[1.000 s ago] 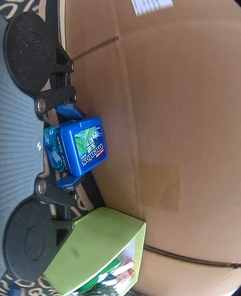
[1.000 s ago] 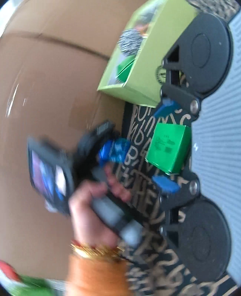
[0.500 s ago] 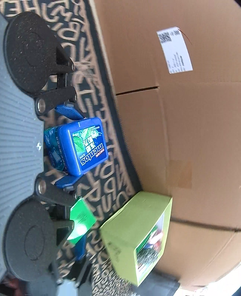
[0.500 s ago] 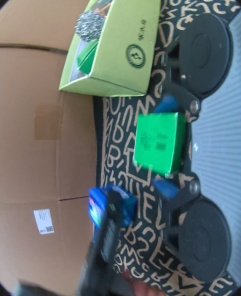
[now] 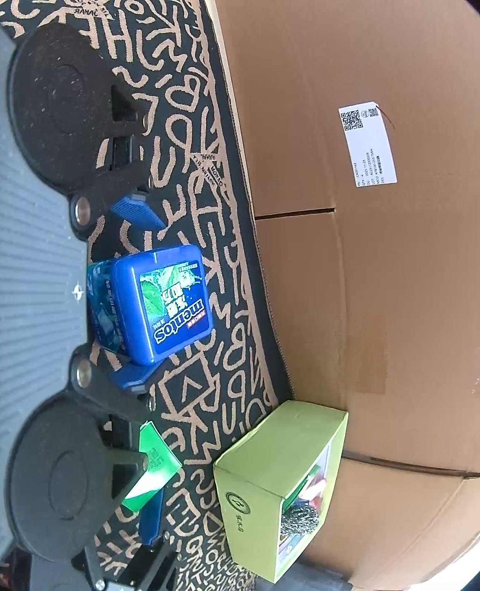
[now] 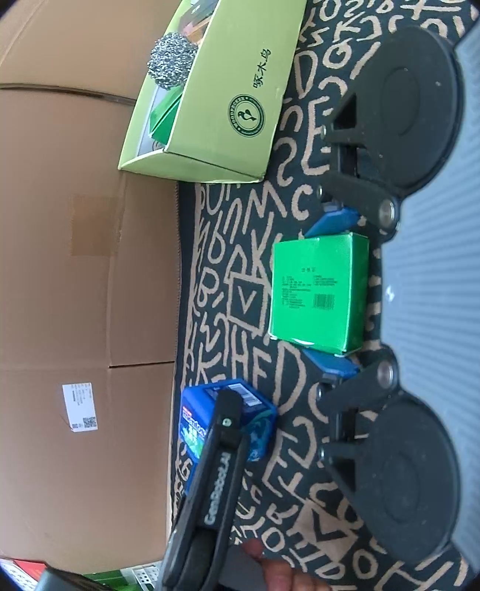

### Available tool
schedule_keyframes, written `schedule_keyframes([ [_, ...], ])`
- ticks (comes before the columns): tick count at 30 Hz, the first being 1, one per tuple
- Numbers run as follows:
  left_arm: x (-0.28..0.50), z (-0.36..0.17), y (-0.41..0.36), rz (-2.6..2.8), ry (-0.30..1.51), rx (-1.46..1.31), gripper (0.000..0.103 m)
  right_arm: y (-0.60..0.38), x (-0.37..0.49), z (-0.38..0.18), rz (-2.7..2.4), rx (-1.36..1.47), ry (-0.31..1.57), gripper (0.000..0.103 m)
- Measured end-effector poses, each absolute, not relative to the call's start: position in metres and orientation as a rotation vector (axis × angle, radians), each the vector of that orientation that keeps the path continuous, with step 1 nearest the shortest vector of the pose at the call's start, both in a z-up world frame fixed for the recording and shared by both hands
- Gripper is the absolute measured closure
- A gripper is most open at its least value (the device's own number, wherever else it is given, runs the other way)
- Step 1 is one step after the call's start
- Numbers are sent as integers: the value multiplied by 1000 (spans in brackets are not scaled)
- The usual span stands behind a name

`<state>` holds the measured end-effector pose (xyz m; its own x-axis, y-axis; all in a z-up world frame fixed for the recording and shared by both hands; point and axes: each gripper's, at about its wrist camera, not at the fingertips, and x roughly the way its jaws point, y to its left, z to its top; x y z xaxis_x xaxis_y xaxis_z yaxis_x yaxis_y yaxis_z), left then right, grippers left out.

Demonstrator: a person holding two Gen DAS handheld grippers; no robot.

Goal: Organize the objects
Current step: 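Carry the green box and blue tin into the lime-green box and release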

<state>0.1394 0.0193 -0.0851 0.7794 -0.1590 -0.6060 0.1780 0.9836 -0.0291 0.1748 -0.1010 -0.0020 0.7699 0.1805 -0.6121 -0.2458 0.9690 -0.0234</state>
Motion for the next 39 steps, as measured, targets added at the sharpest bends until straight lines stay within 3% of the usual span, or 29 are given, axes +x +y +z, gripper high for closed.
schedule_keyframes([
  [1,139,-85,19,-187,658,31,39,-101,175,-2,232,-106,652,41],
  [8,133,-67,4,-258,640,35,43,-114,166,6,258,-69,612,43],
  [25,182,33,-132,-540,441,19,44,-232,166,104,-65,-30,282,43],
  [39,273,4,-194,-524,481,19,41,-267,238,80,-182,-60,290,43],
])
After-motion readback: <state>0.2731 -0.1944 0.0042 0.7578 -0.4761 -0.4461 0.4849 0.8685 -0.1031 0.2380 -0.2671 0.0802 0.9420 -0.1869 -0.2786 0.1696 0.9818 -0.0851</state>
